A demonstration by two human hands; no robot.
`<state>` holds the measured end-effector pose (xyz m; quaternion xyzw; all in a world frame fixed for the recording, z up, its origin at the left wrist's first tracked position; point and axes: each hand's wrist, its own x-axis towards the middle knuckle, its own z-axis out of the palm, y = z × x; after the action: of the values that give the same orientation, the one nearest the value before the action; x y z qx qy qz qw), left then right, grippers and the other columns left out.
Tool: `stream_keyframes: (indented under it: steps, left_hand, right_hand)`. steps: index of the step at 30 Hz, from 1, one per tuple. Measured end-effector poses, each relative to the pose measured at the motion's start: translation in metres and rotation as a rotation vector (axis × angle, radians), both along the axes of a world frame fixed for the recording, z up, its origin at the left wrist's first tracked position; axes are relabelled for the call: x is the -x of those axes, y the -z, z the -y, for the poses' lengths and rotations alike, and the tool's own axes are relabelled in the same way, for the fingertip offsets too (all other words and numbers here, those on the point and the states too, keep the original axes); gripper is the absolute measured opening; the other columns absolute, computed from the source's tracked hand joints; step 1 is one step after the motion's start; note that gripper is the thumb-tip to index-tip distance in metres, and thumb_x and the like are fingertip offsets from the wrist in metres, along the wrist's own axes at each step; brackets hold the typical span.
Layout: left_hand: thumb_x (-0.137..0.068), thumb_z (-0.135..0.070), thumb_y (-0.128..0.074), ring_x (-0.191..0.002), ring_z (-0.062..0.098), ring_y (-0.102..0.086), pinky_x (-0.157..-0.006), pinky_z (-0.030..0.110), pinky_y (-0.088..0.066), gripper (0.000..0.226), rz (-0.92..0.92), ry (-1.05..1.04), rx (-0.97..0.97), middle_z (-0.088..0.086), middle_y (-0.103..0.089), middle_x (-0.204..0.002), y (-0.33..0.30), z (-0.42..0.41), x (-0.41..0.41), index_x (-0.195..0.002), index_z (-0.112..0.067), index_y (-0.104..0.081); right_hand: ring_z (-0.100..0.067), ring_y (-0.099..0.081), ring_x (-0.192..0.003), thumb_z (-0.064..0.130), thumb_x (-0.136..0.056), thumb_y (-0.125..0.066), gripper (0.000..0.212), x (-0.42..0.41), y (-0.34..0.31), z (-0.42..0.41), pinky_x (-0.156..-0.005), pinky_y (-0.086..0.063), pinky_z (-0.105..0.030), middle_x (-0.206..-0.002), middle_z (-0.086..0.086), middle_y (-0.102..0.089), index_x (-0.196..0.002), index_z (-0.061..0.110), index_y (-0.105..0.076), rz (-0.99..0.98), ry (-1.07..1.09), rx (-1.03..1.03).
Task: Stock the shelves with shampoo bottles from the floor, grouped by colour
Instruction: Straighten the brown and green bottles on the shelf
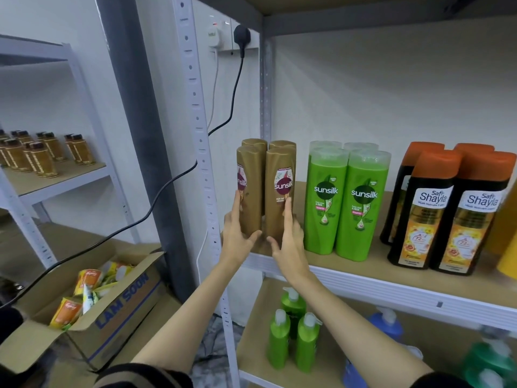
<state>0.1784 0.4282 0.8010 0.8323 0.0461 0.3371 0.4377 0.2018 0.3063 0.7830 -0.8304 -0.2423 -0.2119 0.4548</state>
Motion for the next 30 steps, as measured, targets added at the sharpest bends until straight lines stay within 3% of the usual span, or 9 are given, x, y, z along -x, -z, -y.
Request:
stream_keyframes:
  steps: [2, 4, 7, 10, 15, 20, 24, 30]
  left_hand:
    - [-0.075, -0.012, -0.074, -0.116, 0.019, -0.044, -0.095, 0.031, -0.043, 0.096, 0.005, -0.029, -0.016, 0.01, -0.039, -0.128, 0.001, 0.002, 0.0, -0.132, -0.051, -0.007]
    - [-0.075, -0.012, -0.073, -0.114, 0.016, -0.041, -0.092, 0.027, -0.038, 0.094, 0.003, -0.01, -0.019, 0.012, -0.038, -0.127, 0.001, 0.002, 0.002, -0.136, -0.044, -0.009]
    - [-0.077, -0.016, -0.067, -0.118, 0.011, -0.032, -0.099, 0.032, -0.033, 0.091, 0.012, 0.048, -0.011, 0.011, -0.035, -0.134, 0.001, -0.003, 0.003, -0.14, -0.037, -0.004]
    - [-0.073, -0.024, -0.059, -0.126, 0.011, -0.032, -0.104, 0.036, -0.033, 0.093, -0.001, 0.104, -0.021, -0.004, -0.031, -0.141, 0.0, -0.009, 0.0, -0.144, -0.031, 0.001]
    - [-0.075, -0.029, -0.061, -0.129, 0.018, -0.038, -0.101, 0.05, -0.043, 0.093, -0.032, 0.122, 0.008, -0.02, -0.028, -0.134, 0.002, -0.011, -0.002, -0.142, -0.047, 0.001]
    - [-0.08, -0.016, -0.068, -0.122, 0.021, -0.042, -0.092, 0.049, -0.049, 0.097, 0.001, 0.049, -0.014, 0.004, -0.037, -0.132, 0.001, -0.006, 0.0, -0.137, -0.056, 0.001]
    - [-0.08, -0.013, -0.069, -0.111, 0.021, -0.046, -0.089, 0.046, -0.051, 0.098, 0.027, -0.039, -0.045, 0.012, -0.041, -0.123, 0.001, -0.001, 0.001, -0.131, -0.058, 0.001]
    - [-0.081, -0.013, -0.067, -0.113, 0.026, -0.047, -0.093, 0.044, -0.05, 0.093, 0.032, -0.1, -0.049, 0.015, -0.036, -0.126, 0.004, 0.005, -0.001, -0.133, -0.052, -0.001]
  right_hand:
    - [-0.031, -0.041, -0.114, 0.011, -0.084, -0.064, 0.102, 0.0, -0.001, -0.003, -0.103, -0.036, -0.046, -0.127, -0.017, -0.043, -0.14, 0.036, 0.018, -0.001, 0.032, 0.007]
    - [-0.031, -0.042, -0.112, 0.013, -0.084, -0.063, 0.102, -0.001, 0.0, -0.003, -0.101, -0.037, -0.046, -0.125, -0.017, -0.043, -0.14, 0.038, 0.018, 0.014, 0.037, 0.004]
    - [-0.033, -0.037, -0.123, 0.012, -0.083, -0.057, 0.1, -0.002, 0.0, 0.0, -0.107, -0.033, -0.046, -0.136, -0.018, -0.035, -0.14, 0.045, 0.019, 0.021, -0.032, -0.043]
    - [-0.03, -0.026, -0.137, 0.003, -0.084, -0.052, 0.099, -0.005, -0.001, 0.002, -0.113, -0.026, -0.047, -0.145, -0.017, -0.026, -0.14, 0.047, 0.017, 0.028, -0.094, -0.057]
    - [-0.027, -0.038, -0.127, 0.001, -0.086, -0.052, 0.101, -0.007, 0.002, 0.001, -0.108, -0.033, -0.043, -0.136, -0.017, -0.034, -0.137, 0.054, 0.016, 0.048, -0.07, -0.035]
    - [-0.028, -0.039, -0.121, 0.003, -0.089, -0.054, 0.093, -0.007, 0.004, -0.002, -0.099, -0.027, -0.025, -0.128, -0.016, -0.036, -0.14, 0.046, 0.011, 0.048, 0.0, -0.009]
    - [-0.033, -0.039, -0.12, 0.005, -0.089, -0.056, 0.092, -0.007, 0.001, -0.004, -0.097, -0.037, -0.034, -0.127, -0.017, -0.035, -0.14, 0.043, 0.011, 0.038, 0.035, 0.025]
    - [-0.033, -0.049, -0.112, 0.011, -0.088, -0.059, 0.096, -0.006, -0.001, -0.001, -0.091, -0.047, -0.039, -0.128, -0.016, -0.036, -0.138, 0.048, 0.015, 0.065, 0.035, 0.041]
